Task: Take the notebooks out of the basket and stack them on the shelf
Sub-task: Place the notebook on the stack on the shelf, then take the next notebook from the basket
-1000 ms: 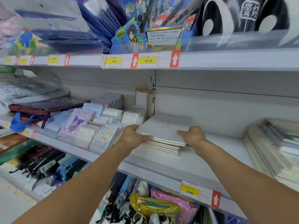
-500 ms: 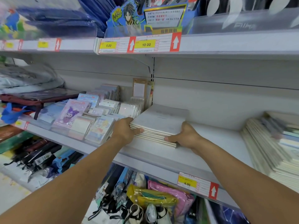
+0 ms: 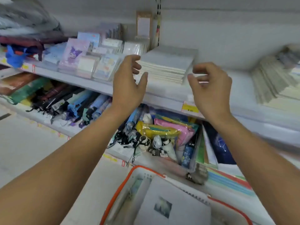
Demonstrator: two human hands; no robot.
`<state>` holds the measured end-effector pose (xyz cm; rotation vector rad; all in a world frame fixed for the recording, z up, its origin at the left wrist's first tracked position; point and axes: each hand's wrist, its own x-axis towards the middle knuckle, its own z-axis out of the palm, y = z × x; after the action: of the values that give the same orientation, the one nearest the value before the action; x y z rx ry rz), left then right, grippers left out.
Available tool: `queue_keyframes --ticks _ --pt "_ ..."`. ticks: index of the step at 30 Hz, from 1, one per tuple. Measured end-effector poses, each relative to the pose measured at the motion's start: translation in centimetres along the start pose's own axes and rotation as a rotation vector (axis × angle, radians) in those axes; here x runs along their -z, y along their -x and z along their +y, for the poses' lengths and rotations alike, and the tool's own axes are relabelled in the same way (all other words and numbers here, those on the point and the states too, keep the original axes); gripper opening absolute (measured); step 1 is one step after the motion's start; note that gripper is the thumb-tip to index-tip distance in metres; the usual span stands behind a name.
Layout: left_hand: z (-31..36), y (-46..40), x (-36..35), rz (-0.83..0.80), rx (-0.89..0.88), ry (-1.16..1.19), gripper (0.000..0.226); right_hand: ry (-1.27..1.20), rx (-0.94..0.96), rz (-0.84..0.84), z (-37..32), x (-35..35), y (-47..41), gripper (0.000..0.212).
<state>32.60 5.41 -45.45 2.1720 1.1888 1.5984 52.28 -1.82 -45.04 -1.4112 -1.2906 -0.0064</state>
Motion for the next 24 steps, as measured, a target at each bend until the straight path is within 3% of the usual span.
queue_keyframes --ticks 2,5,7,9,11,13,15,21,24 --pt "0.4 7.2 -0.3 -0.038 0.059 0.129 0.014 -0.136 0.035 -0.109 -0.2 0.5 7.7 0.010" --pt "-2.2 18.9 -1.9 -0.423 0.459 0.106 0.012 -0.084 -0.156 -0.653 4.3 -0.6 18.3 0.019" --pt "-4.2 24.7 -2.3 -0.793 0.805 -0.004 0.019 0.184 -0.330 -1.053 9.0 -0.6 23.1 0.056" --pt "-5.5 28.1 -1.8 -1.000 0.993 -0.089 0.023 0.418 -0.458 -1.227 12.6 0.6 26.6 0.098" --pt "-6.2 29.8 -1.2 -1.133 1.048 -0.165 0.031 0.563 -0.507 -1.296 15.1 1.9 29.1 0.126" --pt "-6.2 30.7 -0.9 -1.282 1.114 -0.165 0.038 0.627 -0.494 -1.284 16.3 2.1 30.3 0.139" --pt "-5.8 31.1 -1.0 -1.367 1.135 -0.178 0.041 0.642 -0.509 -1.248 16.4 1.7 30.4 0.143" --pt "-4.3 31.5 -1.6 -1.400 1.076 -0.201 0.034 0.801 -0.615 -1.311 16.8 2.2 31.4 0.160" --pt "-3.6 30.9 -1.1 -1.432 1.092 -0.251 0.050 0.845 -0.590 -1.227 16.0 2.4 31.3 0.148"
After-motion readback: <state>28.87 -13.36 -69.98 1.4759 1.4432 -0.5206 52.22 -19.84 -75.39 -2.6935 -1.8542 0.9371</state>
